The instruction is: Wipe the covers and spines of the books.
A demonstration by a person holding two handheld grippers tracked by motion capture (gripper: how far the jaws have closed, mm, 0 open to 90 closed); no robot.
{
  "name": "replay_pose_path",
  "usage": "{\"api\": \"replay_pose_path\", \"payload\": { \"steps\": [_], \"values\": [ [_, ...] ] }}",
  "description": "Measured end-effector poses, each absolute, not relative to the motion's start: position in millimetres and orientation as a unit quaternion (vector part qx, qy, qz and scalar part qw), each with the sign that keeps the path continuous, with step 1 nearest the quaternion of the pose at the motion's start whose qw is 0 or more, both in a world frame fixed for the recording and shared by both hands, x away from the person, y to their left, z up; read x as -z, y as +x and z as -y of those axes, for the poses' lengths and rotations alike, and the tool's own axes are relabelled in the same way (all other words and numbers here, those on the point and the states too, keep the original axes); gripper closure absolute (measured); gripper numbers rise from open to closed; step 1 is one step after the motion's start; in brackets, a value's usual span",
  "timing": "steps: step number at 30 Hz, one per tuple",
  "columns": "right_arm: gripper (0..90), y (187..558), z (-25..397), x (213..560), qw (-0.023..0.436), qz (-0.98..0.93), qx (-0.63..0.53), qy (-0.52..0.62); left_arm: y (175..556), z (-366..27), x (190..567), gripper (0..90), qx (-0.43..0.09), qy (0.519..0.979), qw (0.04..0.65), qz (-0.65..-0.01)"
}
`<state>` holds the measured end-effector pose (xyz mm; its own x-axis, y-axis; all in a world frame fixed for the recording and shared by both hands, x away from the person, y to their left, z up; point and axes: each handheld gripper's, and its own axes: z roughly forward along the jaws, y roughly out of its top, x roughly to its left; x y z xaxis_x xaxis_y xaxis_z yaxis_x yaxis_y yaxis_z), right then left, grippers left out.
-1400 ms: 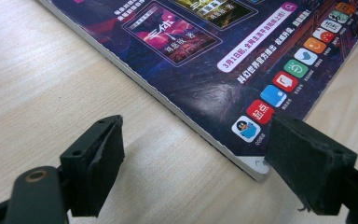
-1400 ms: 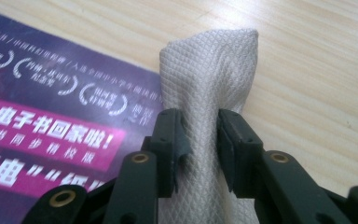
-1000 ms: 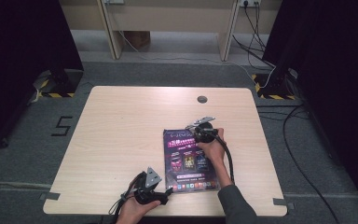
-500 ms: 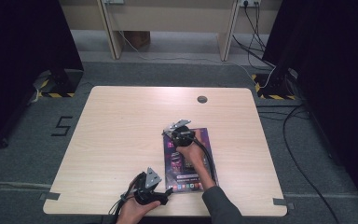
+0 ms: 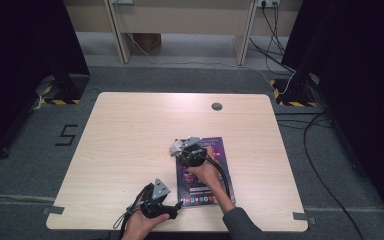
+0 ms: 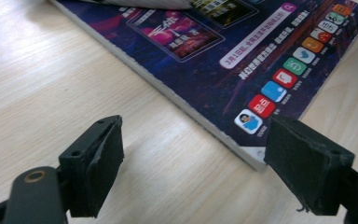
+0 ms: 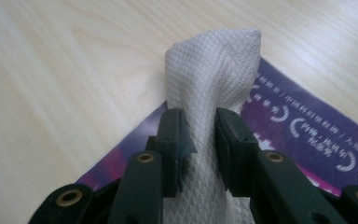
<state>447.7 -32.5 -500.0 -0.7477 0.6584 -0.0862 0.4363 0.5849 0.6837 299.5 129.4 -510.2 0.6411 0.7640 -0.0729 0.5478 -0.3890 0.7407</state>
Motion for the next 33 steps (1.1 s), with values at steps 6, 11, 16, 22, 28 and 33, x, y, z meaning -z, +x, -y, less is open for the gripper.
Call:
{"api": "replay_pose_path", "payload": {
  "steps": [6,11,16,22,28,33],
  "values": [
    [72.0,426,35,498,0.152,-0.888,-0.327,0.285,300,-145,501,18.7,-0.143,0.812,0.392,-0.408],
    [72.0,408,38,496,0.141,-0.902,-0.320,0.255,305,-165,494,18.6,-0.160,0.796,0.396,-0.428],
    [72.0,386,45,498,0.120,-0.904,-0.336,0.236,313,-182,493,18.6,-0.173,0.787,0.388,-0.448],
    [71.9,363,52,498,0.092,-0.906,-0.345,0.229,319,-193,493,18.6,-0.183,0.781,0.382,-0.460],
    [71.9,352,55,497,0.090,-0.910,-0.343,0.217,318,-191,494,18.6,-0.185,0.784,0.379,-0.456],
    [71.9,336,56,497,0.079,-0.911,-0.345,0.211,319,-192,493,18.6,-0.184,0.784,0.377,-0.457]
  ]
}}
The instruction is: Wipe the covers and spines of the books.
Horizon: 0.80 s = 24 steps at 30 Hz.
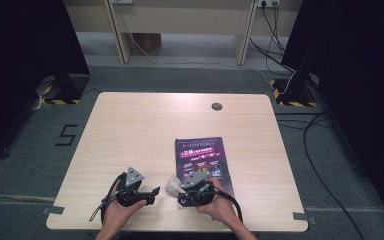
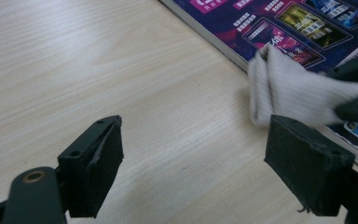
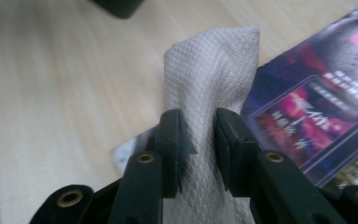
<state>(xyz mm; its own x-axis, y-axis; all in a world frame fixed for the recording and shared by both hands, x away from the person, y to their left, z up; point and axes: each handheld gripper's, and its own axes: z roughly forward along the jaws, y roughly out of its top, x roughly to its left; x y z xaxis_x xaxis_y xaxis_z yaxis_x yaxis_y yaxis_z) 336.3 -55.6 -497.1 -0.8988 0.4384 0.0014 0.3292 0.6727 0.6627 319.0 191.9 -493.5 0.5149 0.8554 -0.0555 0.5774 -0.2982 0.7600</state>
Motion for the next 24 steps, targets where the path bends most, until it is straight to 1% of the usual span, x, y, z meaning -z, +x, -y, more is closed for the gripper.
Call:
{"api": "replay_pose_path", "payload": {
  "steps": [5,7,9,16,24],
  "values": [
    [72.4,319,53,497,0.083,-0.916,-0.344,0.189,317,-203,491,18.7,-0.193,0.774,0.382,-0.467],
    [72.5,316,52,497,0.080,-0.918,-0.342,0.184,318,-209,491,18.7,-0.195,0.768,0.380,-0.477],
    [72.6,314,50,496,0.086,-0.919,-0.339,0.180,320,-212,491,18.7,-0.193,0.761,0.383,-0.486],
    [72.7,316,55,498,0.070,-0.914,-0.351,0.189,320,-209,491,18.7,-0.193,0.767,0.382,-0.479],
    [72.8,317,61,497,0.074,-0.914,-0.346,0.198,320,-209,492,18.7,-0.194,0.767,0.379,-0.481]
  ]
}}
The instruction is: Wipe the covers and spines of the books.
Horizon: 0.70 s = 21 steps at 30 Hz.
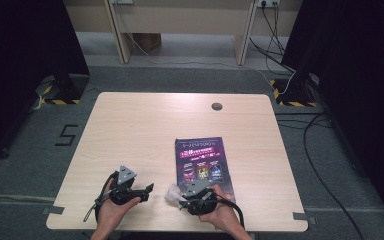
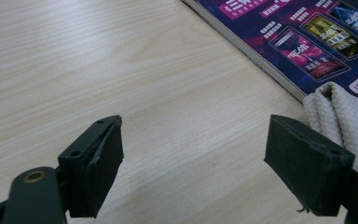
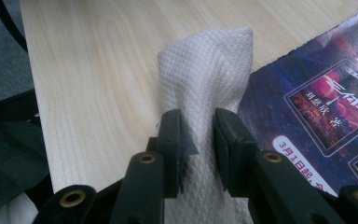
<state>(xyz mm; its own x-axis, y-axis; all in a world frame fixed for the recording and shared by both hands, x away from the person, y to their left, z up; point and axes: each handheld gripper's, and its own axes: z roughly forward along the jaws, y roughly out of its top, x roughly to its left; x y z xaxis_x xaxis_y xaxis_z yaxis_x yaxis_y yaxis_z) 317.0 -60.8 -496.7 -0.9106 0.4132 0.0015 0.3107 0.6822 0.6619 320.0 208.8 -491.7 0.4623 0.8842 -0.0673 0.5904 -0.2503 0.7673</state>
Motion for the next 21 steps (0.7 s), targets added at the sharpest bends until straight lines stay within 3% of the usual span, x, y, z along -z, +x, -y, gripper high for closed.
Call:
{"api": "replay_pose_path", "payload": {
  "steps": [11,21],
  "values": [
    [73.1,309,50,496,0.061,-0.916,-0.351,0.184,320,-207,493,18.8,-0.195,0.768,0.377,-0.479],
    [73.8,327,95,496,0.086,-0.902,-0.344,0.244,318,-201,495,18.8,-0.186,0.773,0.378,-0.474]
  ]
}}
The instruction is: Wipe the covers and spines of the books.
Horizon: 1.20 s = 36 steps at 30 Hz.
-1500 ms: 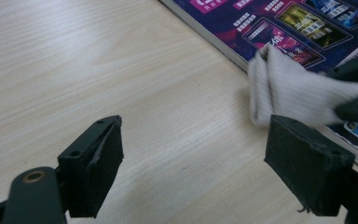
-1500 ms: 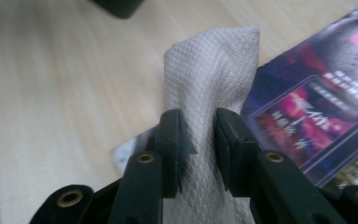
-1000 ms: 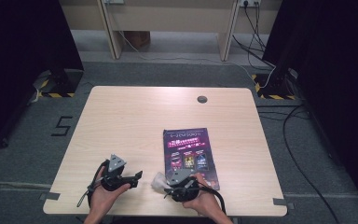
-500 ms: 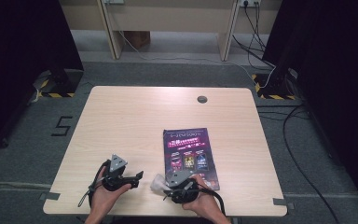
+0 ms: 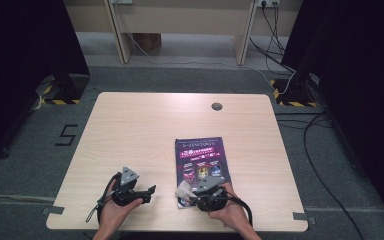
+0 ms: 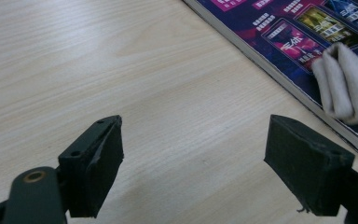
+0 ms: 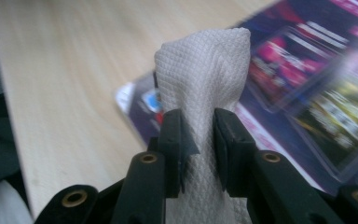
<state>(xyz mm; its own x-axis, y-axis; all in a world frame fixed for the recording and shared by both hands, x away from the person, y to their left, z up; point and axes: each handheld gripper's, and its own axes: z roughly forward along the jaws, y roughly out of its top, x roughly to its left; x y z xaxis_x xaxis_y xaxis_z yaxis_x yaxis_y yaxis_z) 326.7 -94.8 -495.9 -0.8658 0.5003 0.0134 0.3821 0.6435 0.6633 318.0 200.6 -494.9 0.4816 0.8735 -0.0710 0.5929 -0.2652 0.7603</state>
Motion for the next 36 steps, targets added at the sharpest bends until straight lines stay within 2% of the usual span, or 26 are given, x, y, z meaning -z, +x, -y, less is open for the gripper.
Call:
{"api": "replay_pose_path", "payload": {
  "steps": [17,22,27,36],
  "values": [
    [74.9,362,165,496,0.141,-0.863,-0.334,0.351,315,-190,498,18.7,-0.172,0.784,0.378,-0.461],
    [74.8,375,166,496,0.156,-0.859,-0.328,0.361,316,-182,499,18.7,-0.152,0.776,0.394,-0.468],
    [74.8,391,165,496,0.164,-0.855,-0.323,0.372,312,-157,504,18.7,-0.130,0.788,0.398,-0.450],
    [74.5,420,162,495,0.169,-0.848,-0.314,0.393,310,-125,509,18.8,-0.128,0.809,0.382,-0.428]
  ]
}}
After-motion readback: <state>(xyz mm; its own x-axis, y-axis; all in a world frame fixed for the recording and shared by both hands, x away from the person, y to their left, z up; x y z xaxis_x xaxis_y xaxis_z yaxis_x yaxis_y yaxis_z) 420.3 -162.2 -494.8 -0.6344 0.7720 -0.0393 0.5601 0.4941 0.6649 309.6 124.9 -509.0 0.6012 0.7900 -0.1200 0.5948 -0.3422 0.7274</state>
